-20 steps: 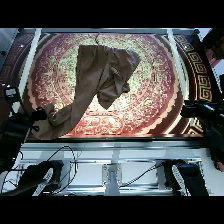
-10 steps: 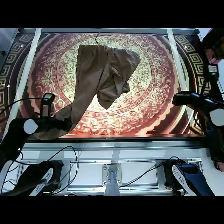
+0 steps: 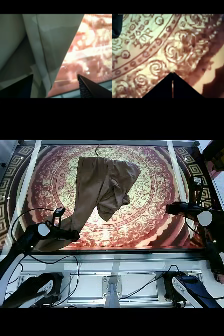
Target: Fold the clothes and pants, and hang the long-sleeved shirts on hangers.
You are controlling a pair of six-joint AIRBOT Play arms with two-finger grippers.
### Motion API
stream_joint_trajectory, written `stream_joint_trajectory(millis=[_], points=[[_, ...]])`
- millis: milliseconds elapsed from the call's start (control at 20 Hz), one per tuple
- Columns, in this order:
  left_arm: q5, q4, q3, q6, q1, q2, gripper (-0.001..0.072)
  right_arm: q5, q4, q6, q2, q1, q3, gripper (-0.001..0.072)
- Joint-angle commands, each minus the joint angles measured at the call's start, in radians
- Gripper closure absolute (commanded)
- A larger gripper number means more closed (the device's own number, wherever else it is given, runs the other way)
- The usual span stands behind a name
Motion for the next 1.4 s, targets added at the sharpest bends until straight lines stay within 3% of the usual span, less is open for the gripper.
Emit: stream_joint_trajectory(millis=[0,150,200,250,450,550,750,850,950,1000,1100,1350], points=[[0.113,-0.030,0.000,0.003,-0.035,-0.071,0.0190,-0.082,0.066,0.001,-0.045,0.001,0.000,0.0678],[0.205,-0.030,0.000,0.003,-0.047,-0.091,0.0496,-0.127,0.156,0.000,-0.116,0.001,0.000,0.0677],[0.224,-0.029,0.001,0.003,-0.045,-0.090,0.0643,-0.142,0.184,0.000,-0.142,0.001,0.000,0.0677],[0.224,-0.018,0.008,0.003,-0.042,-0.087,0.0686,-0.151,0.213,-0.001,-0.169,0.001,0.003,0.0677],[0.169,0.050,0.089,0.004,-0.039,-0.008,0.0686,-0.099,0.253,-0.064,-0.298,0.034,0.102,0.0662],[0.140,0.108,0.159,0.003,-0.038,0.070,0.0686,-0.065,0.259,-0.086,-0.381,0.070,0.208,0.0468],[0.141,0.322,0.284,-0.011,-0.038,0.242,0.0686,-0.017,0.358,-0.075,-0.578,0.107,0.413,0.0423],[0.178,0.455,0.293,-0.034,-0.038,0.314,0.0687,0.016,0.466,-0.075,-0.688,0.106,0.504,0.0326],[0.217,0.535,0.293,-0.034,-0.038,0.365,0.0686,0.018,0.510,-0.074,-0.769,0.106,0.587,0.0311],[0.237,0.544,0.293,-0.034,-0.038,0.382,0.0687,0.011,0.536,-0.074,-0.803,0.106,0.626,0.0266],[0.259,0.544,0.293,-0.034,-0.038,0.397,0.0686,-0.026,0.612,-0.048,-0.871,0.106,0.695,0.0101],[0.262,0.547,0.293,-0.034,-0.038,0.387,0.0686,-0.068,0.655,0.109,-1.061,0.106,0.849,0.0101]])
